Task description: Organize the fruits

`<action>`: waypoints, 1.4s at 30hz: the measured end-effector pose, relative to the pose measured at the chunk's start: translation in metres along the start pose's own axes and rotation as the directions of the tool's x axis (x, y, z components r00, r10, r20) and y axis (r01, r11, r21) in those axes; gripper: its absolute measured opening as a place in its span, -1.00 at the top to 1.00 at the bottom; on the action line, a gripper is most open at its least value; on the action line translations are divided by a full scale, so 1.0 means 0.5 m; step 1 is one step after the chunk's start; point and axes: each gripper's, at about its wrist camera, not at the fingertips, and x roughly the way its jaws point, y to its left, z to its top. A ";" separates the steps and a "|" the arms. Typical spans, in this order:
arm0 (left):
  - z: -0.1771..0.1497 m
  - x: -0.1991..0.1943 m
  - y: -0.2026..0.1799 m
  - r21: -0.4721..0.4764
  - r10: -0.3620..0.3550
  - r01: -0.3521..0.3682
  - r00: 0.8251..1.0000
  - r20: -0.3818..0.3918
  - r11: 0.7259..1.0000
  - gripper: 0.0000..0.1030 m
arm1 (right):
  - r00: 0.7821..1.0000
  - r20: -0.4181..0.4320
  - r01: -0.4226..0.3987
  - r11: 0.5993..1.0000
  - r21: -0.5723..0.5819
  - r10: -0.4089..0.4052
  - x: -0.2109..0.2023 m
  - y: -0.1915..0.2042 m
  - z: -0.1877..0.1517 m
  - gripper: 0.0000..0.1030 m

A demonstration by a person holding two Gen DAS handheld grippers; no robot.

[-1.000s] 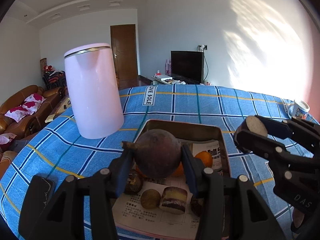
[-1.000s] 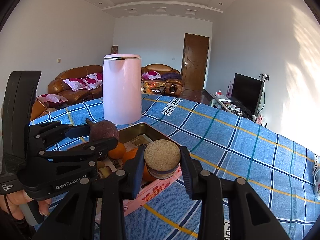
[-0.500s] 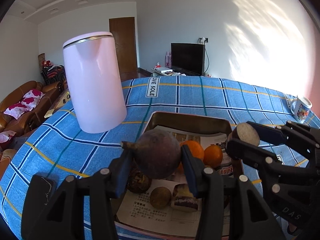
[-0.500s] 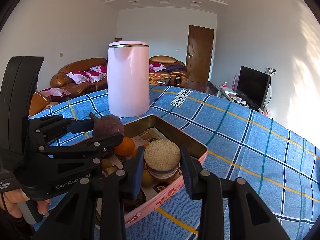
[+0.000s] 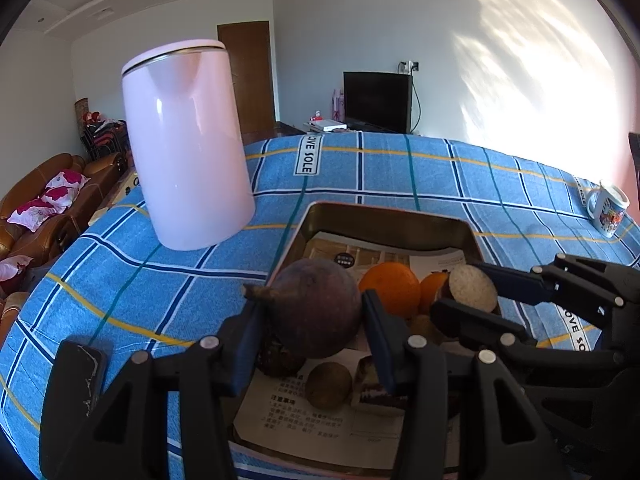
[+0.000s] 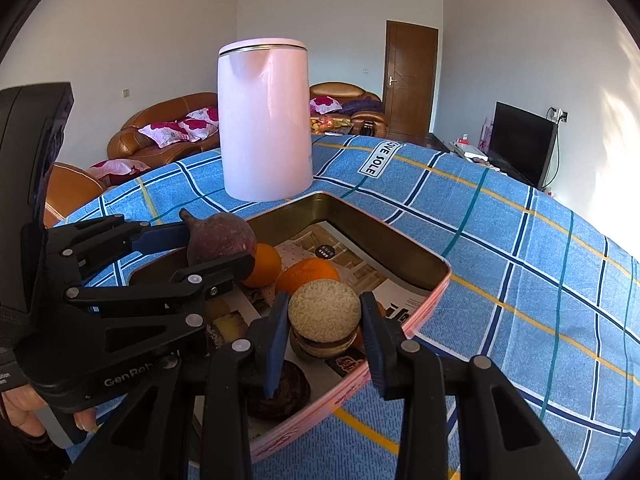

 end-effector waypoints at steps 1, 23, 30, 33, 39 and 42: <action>-0.001 -0.001 0.001 -0.001 0.003 -0.003 1.000 0.003 1.000 0.01 | 1.000 -0.001 0.000 1.000 0.001 0.000 0.001 0.001 -0.002 0.29; -0.010 -0.083 0.004 -0.029 -0.006 0.009 0.995 0.103 1.000 -0.80 | 0.997 0.069 0.017 0.990 0.139 -0.027 -0.091 -0.051 -0.034 -0.29; -0.006 -0.116 -0.005 -0.023 -0.011 0.015 0.991 0.137 1.000 -0.80 | 0.993 0.106 0.032 0.984 0.172 -0.051 -0.141 -0.066 -0.048 -0.32; -0.003 -0.123 -0.009 -0.021 -0.014 0.017 0.990 0.143 1.000 -0.80 | 0.991 0.118 0.046 0.985 0.169 -0.066 -0.159 -0.066 -0.048 -0.34; -0.004 -0.131 -0.016 -0.017 -0.011 0.014 0.989 0.147 1.000 -0.80 | 0.987 0.134 0.059 0.982 0.177 -0.084 -0.183 -0.072 -0.054 -0.36; -0.005 -0.133 -0.020 -0.011 -0.013 0.015 0.989 0.148 1.000 -0.80 | 0.987 0.136 0.060 0.981 0.185 -0.086 -0.190 -0.077 -0.059 -0.37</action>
